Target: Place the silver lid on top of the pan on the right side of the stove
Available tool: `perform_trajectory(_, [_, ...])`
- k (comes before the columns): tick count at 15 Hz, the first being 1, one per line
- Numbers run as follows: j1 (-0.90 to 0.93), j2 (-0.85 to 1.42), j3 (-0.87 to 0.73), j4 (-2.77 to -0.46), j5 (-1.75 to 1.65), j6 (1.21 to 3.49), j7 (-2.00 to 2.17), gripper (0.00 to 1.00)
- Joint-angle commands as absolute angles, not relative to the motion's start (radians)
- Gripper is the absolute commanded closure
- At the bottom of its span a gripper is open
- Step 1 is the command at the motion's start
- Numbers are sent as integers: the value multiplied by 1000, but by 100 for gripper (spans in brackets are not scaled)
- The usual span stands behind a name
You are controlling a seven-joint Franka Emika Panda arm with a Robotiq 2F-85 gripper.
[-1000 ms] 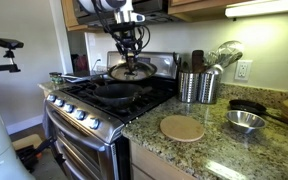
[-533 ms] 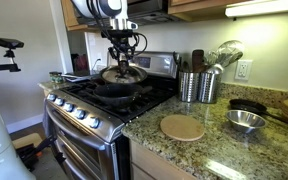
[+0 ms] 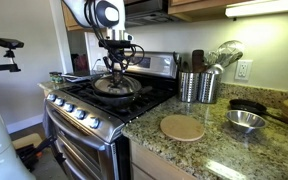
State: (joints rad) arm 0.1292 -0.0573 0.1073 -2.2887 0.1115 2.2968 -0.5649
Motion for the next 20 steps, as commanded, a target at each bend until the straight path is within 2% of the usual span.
perform_trajectory(1, [133,-75,106,-2338,110,2332,-609,79])
perform_trajectory(19, [132,-124,115,-2459,-12,2503,-604,79])
perform_trajectory(20, [132,-124,115,-2463,-19,2503,-594,53])
